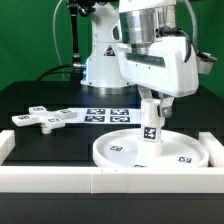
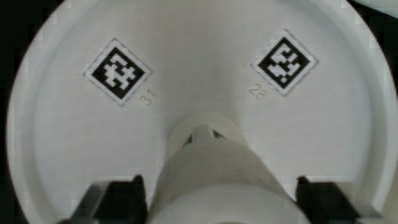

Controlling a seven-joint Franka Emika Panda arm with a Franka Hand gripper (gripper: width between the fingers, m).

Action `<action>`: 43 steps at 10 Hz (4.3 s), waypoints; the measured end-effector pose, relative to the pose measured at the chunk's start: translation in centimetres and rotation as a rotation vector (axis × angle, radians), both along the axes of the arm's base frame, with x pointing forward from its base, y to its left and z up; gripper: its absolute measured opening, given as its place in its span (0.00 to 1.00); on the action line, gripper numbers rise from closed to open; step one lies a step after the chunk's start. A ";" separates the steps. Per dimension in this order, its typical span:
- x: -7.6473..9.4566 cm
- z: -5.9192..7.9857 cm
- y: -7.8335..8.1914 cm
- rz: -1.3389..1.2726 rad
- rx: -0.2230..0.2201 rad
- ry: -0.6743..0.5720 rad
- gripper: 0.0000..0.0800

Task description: Assemble round table

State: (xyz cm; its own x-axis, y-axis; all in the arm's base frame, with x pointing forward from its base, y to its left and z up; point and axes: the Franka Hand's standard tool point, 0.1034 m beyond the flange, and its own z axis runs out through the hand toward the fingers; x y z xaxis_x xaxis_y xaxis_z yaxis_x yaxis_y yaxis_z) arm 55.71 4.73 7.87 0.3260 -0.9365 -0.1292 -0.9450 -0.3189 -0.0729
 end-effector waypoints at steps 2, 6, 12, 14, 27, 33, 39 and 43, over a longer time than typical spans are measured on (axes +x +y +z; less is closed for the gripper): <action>0.0 0.0 -0.1 0.087 -0.001 -0.009 0.71; 0.1 0.1 -0.3 0.350 -0.010 -0.054 0.81; 0.4 0.3 -0.4 0.966 -0.065 -0.113 0.81; 0.3 0.2 -0.8 1.048 -0.064 -0.129 0.81; 0.4 0.1 0.0 2.201 -0.077 -0.183 0.81; 0.4 -0.6 -0.1 2.804 -0.080 -0.121 0.81; 0.3 -0.7 -0.7 2.952 -0.062 -0.123 0.50; 0.3 -0.7 -0.7 2.924 -0.066 -0.121 0.51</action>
Offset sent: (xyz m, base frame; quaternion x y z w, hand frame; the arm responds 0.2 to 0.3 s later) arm 0.0000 -0.0022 0.0004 0.0243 -0.0111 -0.1331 0.9907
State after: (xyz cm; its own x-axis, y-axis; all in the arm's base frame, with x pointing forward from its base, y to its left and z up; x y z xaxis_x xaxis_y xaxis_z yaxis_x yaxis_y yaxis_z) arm 56.04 4.03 7.18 -0.1143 0.9917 -0.0594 0.9934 0.1138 -0.0115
